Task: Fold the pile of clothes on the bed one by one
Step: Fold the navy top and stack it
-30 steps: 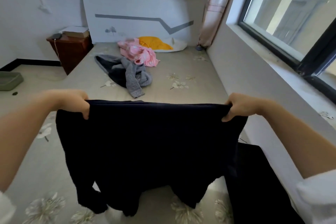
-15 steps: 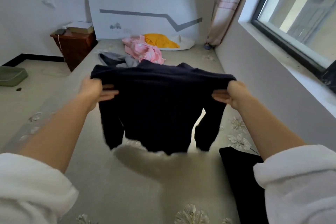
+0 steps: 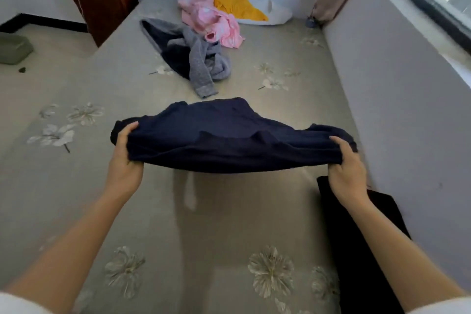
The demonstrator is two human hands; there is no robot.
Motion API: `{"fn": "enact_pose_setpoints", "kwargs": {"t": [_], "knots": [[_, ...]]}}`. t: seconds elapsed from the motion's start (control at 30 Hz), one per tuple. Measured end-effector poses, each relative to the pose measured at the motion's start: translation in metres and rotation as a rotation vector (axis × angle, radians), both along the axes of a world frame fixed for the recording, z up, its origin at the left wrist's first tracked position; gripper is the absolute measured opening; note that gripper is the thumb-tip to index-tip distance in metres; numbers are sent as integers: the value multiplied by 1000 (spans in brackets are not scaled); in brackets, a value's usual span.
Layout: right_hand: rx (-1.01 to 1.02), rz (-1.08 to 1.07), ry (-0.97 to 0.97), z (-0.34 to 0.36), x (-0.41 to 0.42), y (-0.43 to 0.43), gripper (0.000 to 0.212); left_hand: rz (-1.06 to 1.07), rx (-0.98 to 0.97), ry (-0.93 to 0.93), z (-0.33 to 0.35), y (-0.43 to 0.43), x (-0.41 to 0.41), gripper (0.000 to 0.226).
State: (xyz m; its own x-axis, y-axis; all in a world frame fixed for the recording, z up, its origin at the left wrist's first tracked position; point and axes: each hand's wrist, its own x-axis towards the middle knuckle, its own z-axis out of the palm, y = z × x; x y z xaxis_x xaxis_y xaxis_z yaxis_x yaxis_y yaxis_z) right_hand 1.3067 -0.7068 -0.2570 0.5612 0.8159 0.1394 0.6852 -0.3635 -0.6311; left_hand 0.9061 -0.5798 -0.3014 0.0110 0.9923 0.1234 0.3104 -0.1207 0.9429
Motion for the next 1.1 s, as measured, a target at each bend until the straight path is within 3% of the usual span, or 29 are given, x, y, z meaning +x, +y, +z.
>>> {"fn": "enact_pose_setpoints", "kwargs": {"t": [0.1, 0.3, 0.4, 0.5, 0.6, 0.67, 0.73, 0.87, 0.93, 1.1], "knots": [[-190, 57, -49, -60, -19, -31, 62, -22, -127, 162, -70, -43, -27, 55], [-691, 186, -104, -184, -63, -95, 58, -57, -578, 423, -184, -126, -71, 54], [-896, 209, 16, -231, -79, -125, 55, -138, -758, 555, -226, -154, -78, 50], [-1068, 173, 128, -254, -92, -145, 45, -113, -877, 803, -247, -175, -71, 53], [-906, 129, 21, -264, -108, -142, 38, -85, -729, 992, -250, -186, -50, 68], [-727, 180, -3, -270, -124, -126, 41, -175, -538, 981, -254, -186, -31, 75], [-687, 293, 37, -276, -142, -110, 53, -342, -458, 961, -260, -186, -11, 79], [-838, 380, 186, -293, -161, -103, 74, -510, -535, 872, -272, -194, 11, 76], [-852, 382, 297, -293, -159, -111, 62, -567, -624, 802, -271, -198, 5, 71], [-1063, 789, 375, -291, -146, -141, 44, -972, -770, 939, -264, -205, -19, 52]]}}
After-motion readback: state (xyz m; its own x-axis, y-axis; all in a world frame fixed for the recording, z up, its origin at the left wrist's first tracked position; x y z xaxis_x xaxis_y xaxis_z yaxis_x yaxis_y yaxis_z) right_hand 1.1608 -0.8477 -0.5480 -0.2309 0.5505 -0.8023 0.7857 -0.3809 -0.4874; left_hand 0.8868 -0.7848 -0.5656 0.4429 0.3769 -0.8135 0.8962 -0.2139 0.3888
